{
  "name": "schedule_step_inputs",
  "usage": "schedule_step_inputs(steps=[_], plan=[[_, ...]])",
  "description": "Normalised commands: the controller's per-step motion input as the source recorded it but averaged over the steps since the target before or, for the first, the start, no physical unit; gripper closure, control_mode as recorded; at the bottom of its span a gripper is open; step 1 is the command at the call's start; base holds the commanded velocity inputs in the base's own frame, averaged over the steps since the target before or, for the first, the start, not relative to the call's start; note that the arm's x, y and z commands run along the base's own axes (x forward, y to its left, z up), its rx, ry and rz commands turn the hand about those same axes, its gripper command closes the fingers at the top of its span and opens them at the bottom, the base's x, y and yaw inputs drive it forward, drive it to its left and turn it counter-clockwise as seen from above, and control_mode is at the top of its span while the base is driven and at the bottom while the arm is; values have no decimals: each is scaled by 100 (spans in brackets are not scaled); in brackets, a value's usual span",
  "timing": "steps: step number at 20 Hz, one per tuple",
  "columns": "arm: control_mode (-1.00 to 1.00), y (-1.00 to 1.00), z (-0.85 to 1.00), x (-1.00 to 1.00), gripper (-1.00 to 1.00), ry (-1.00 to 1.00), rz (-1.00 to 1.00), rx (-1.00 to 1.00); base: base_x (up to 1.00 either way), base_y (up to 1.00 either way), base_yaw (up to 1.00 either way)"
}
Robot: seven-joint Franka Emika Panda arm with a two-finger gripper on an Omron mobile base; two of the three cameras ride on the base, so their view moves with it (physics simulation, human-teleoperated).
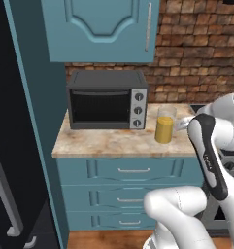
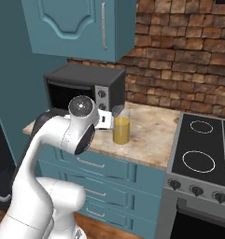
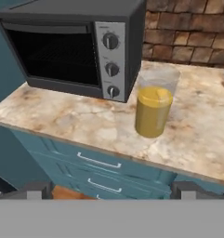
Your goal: Move the banana and tacos from the second highest shelf to the top shelf to make space. Then, place the pitcher from the counter on the cleared second highest shelf.
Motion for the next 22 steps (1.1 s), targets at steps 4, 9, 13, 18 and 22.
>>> schedule_step_inputs(steps=[4, 9, 13, 18, 22], plan=[[-100, -61, -31, 30, -100, 0, 10, -2, 0, 0, 0], [-100, -45, -55, 51, -100, -15, 7, -3, 0, 0, 0], [-100, -35, -47, 56, -100, -24, 9, 0, 0, 0, 0], [-100, -17, -18, 53, -100, -15, 10, 0, 0, 0, 0], [-100, -17, 0, 41, -100, -4, 11, 0, 0, 0, 0]])
